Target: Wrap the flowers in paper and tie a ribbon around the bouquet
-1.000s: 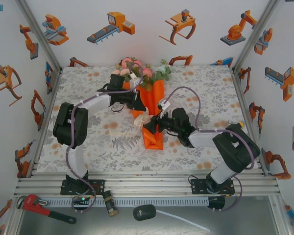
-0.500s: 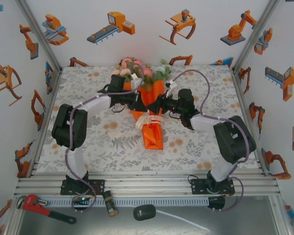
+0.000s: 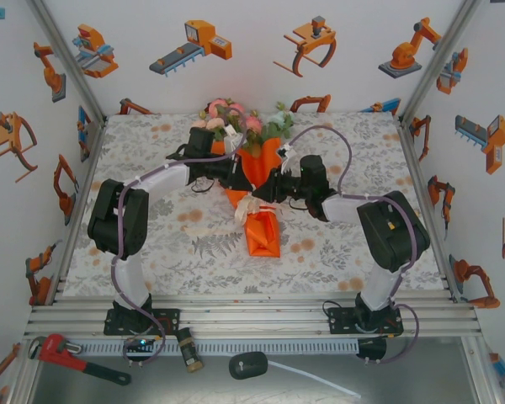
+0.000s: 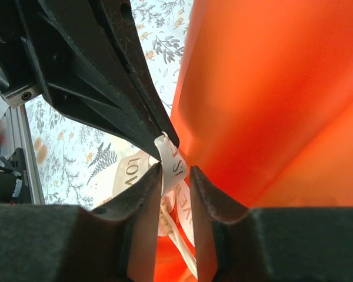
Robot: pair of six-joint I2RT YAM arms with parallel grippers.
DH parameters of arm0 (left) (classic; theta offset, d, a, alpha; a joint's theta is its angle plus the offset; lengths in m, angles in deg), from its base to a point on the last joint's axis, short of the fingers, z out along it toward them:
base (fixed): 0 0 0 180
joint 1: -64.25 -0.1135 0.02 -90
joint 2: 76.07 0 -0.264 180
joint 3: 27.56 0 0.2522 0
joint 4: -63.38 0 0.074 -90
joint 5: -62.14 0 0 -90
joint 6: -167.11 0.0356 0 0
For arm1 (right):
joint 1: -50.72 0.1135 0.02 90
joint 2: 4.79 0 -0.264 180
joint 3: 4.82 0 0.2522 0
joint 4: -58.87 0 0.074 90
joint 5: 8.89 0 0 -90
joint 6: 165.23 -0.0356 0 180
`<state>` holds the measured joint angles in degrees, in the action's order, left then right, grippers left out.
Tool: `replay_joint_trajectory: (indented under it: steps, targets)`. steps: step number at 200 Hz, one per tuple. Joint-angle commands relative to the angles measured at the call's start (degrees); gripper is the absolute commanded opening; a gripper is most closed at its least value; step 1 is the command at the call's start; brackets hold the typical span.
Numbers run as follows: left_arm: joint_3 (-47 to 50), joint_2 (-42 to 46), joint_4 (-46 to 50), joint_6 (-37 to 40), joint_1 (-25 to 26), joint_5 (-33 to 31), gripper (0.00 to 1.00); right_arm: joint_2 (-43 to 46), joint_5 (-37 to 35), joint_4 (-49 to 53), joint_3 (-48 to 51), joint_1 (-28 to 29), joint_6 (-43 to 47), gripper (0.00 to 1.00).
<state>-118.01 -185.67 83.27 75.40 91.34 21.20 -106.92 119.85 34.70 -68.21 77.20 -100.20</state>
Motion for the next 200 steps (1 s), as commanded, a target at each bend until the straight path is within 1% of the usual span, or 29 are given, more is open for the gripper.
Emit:
replay_joint_trajectory:
  steps: [1,10,16,26,33,40,48,60,70,82,93,104,122,141,160,166,171,181,200]
  targets:
    - [0.03,1.86,-0.09,1.51,0.83,2.27,0.02,-1.16,1.09,-2.47,-1.87,-0.18,-1.09,0.22]
    - [0.18,2.18,-0.24,1.69,1.09,2.19,0.05,-1.16,1.01,-2.67,-1.91,-0.2,-1.26,0.16]
    - [0.22,2.43,-0.32,1.7,1.17,1.88,0.1,-1.06,0.56,-2.83,-1.96,-0.19,-1.44,0.09]
    - [0.73,3.31,-1.02,0.97,1.23,1.04,0.23,-0.74,-0.67,-2.85,-1.81,-0.2,-1.79,0.0]
    - [1.66,4.5,-2.33,-0.55,1.2,-0.6,0.34,-0.31,-1.54,-2.88,-1.67,-0.2,-2.17,0.0]
    - [3.69,6.71,-4.54,-2.64,1.14,-3.39,0.41,0.35,-2.5,-2.85,-1.46,-0.13,-2.63,0.0]
    - [7.13,10.27,-7.3,-5.75,1.12,-9.08,0.44,1.08,-3.94,-2.85,-1.14,-0.2,-3.37,0.0]
    - [12.82,16.67,-9.72,-11.26,1.36,-21.97,0.5,2.18,-5.25,-2.89,-0.51,-0.2,-3.89,0.0]
    - [17.26,21.74,-9.67,-15.14,1.87,-30.8,0.51,2.94,-6.31,-2.85,0.18,-0.2,-4.06,0.0]
    - [21.87,27.02,-7.86,-17.65,3.08,-37.81,0.51,3.8,-7.09,-2.94,0.8,-0.2,-4.37,0.0]
    - [24.99,30.3,-6.46,-18.74,4.31,-40.75,0.53,4.27,-7.44,-3.02,1.18,-0.16,-4.77,0.0]
    - [26.29,30.94,-4.89,-19.29,5.43,-40.34,0.56,4.5,-7.63,-3.24,1.5,-0.11,-5.48,0.0]
    - [25.52,27.66,-4.5,-19.26,6.61,-34.44,0.59,4.49,-7.31,-3.81,1.66,0.13,-5.95,0.0]
    - [24.7,23.73,-9.73,-19.95,8.19,-28.93,0.6,4.66,-7.37,-4.15,1.9,0.33,-5.96,0.0]
    - [23.64,20.21,-13.47,-20.33,9.97,-27.47,0.59,4.99,-7.45,-4.08,2.05,0.33,-5.96,0.0]
    - [23.43,19.41,-14.02,-20.68,10.23,-27.07,0.58,4.85,-7.38,-4.1,2.12,0.34,-5.92,0.0]
    - [23.42,18.9,-14.53,-20.97,10.28,-26.76,0.56,4.85,-7.3,-4.09,2.08,0.37,-5.95,0.0]
    - [23.73,18.36,-15.38,-21.43,10.27,-26.88,0.46,4.83,-7.35,-4.08,2.24,0.33,-5.96,0.0]
    - [24.05,19.02,-14.17,-20.73,10.22,-28.46,0.23,4.9,-8.55,-4.1,2.82,0.33,-5.84,0.0]
